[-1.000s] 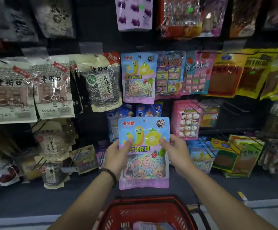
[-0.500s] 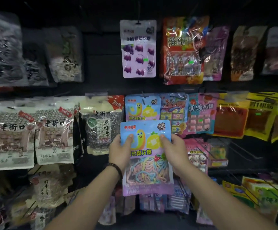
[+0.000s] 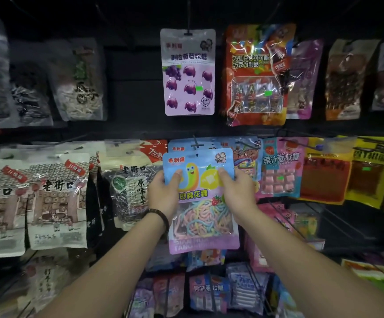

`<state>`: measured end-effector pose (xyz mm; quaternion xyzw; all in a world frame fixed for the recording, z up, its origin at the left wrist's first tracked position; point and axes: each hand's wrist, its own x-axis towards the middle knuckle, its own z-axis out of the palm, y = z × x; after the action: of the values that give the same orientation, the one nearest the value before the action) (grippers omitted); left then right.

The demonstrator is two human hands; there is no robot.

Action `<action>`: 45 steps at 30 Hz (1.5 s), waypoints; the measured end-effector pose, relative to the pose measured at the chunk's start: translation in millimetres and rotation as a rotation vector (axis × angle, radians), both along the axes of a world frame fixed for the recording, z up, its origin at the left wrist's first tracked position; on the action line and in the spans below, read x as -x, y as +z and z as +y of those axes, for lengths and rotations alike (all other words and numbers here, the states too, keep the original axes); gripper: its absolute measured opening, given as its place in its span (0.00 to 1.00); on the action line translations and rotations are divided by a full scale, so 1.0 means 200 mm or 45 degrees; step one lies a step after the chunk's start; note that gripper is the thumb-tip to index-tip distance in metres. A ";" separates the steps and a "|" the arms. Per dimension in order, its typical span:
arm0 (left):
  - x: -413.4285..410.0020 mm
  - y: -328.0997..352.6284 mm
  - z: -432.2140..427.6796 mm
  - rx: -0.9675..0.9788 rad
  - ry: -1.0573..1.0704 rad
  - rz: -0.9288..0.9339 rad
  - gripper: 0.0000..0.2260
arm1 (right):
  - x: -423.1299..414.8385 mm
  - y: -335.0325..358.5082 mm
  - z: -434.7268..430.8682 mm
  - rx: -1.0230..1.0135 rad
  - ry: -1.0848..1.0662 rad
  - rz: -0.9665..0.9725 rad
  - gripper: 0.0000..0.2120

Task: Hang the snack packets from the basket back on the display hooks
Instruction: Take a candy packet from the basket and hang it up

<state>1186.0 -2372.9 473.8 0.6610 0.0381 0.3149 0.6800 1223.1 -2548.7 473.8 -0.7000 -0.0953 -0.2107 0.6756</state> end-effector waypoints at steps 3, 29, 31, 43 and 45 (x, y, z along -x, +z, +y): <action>-0.03 0.01 0.00 0.007 -0.004 0.009 0.04 | -0.02 0.00 0.00 -0.006 -0.021 0.003 0.21; -0.15 0.10 -0.01 -0.046 0.178 0.259 0.19 | -0.15 0.04 0.08 0.034 -0.159 0.192 0.19; -0.18 0.10 -0.01 -0.051 0.188 0.303 0.17 | -0.18 0.06 0.10 0.083 -0.162 0.231 0.15; 0.00 -0.14 -0.12 -0.249 0.269 0.292 0.37 | -0.19 0.01 0.07 0.594 -0.222 0.255 0.24; 0.10 -0.21 -0.15 -0.319 0.303 0.237 0.38 | -0.11 -0.03 0.03 0.632 -0.219 0.211 0.26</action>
<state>1165.7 -2402.5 431.7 0.7575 0.1391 0.3328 0.5441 1245.5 -2543.5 466.9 -0.8646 -0.0287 -0.1793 0.4685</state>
